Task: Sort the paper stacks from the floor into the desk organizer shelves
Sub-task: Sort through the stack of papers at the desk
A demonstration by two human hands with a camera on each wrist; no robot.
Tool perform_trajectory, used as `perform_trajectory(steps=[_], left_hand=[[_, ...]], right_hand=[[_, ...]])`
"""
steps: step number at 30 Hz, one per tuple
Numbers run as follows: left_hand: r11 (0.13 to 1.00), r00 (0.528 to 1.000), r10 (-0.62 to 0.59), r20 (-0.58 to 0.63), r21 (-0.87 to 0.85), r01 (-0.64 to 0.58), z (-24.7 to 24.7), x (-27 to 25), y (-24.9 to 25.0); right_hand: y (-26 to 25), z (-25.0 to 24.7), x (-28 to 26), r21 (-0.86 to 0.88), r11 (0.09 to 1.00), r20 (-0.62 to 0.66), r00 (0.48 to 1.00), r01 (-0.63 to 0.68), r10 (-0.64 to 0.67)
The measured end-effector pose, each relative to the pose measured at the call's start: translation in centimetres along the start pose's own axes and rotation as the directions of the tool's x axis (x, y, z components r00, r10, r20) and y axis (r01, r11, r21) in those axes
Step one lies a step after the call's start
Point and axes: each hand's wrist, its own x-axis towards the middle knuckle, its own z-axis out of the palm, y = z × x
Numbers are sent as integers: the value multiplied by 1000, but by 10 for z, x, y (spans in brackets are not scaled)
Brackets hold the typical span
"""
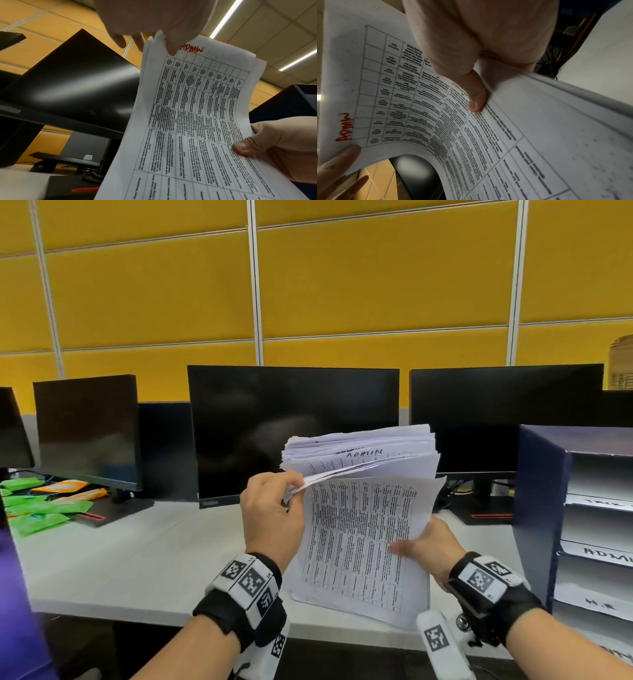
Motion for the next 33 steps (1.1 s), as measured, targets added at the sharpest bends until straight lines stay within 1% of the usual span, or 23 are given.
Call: perform_trajectory(steps=[3, 6, 8, 10, 12, 15, 16, 17, 18, 19, 20, 21, 22, 24, 25, 26, 28, 30, 33], left_hand=[[986, 987, -132, 91, -87, 140, -1, -1, 2], [909, 938, -302, 169, -246, 337, -3, 5, 3], [861, 905, -360, 225, -293, 415, -3, 7, 0], [811, 871, -389, 301, -337, 478, -4, 8, -1], [770, 835, -390, 388, -360, 527, -4, 9, -4], [757, 783, -375, 497, -323, 568, 1, 7, -18], [752, 770, -345, 536, -333, 569, 4, 5, -20], [758, 767, -331, 550, -330, 563, 6, 3, -22], [777, 782, -325, 532, -322, 541, 9, 1, -23], [792, 799, -347, 492, -303, 530, 12, 0, -23], [765, 802, -395, 447, -323, 557, 14, -1, -22], [719, 789, -457, 411, -353, 600, 15, -1, -20], [682, 783, -480, 397, -393, 617, 16, -2, -19], [647, 768, -504, 395, -417, 639, 16, -2, -20], [640, 761, -518, 392, -413, 648, 15, -2, -24], [634, 760, -521, 390, -419, 650, 13, -2, -26], [650, 767, -519, 376, -410, 640, 10, -1, -32], [670, 781, -520, 345, -403, 624, 7, -1, -35], [730, 805, -540, 245, -340, 593, -3, 3, -39]], right_hand=[[-2, -1, -2, 16, 1000, 8, 1000, 12, -13], [-1, -3, -3, 18, 999, 29, 999, 40, -40], [1, -5, -3, 18, 999, 57, 997, 50, -51], [1, -7, -4, 26, 999, 82, 995, 48, -50], [1, -8, -5, 29, 998, 111, 992, 48, -51], [0, -9, -7, 41, 998, 136, 989, 45, -50], [-1, -9, -8, 49, 998, 135, 989, 50, -56], [-1, -8, -8, 64, 996, 129, 989, 65, -73], [-2, -7, -9, 104, 991, 118, 988, 85, -97], [-3, -5, -10, 178, 979, 102, 988, 100, -120], [-5, -4, -11, 280, 955, 93, 987, 97, -127], [-7, -3, -11, 381, 922, 100, 988, 71, -118], [-8, -2, -11, 461, 887, 112, 989, 32, -94], [-11, -3, -9, 523, 851, 119, 993, -44, -22], [-9, -4, -6, 511, 858, 98, 995, -48, -3], [-6, -3, -3, 475, 880, 54, 999, -25, -1], [0, -1, 4, 346, 937, -72, 997, 49, -25], [4, 1, 8, 249, 964, -168, 984, 96, -54], [0, 1, 10, 156, 980, -296, 952, 127, -76]])
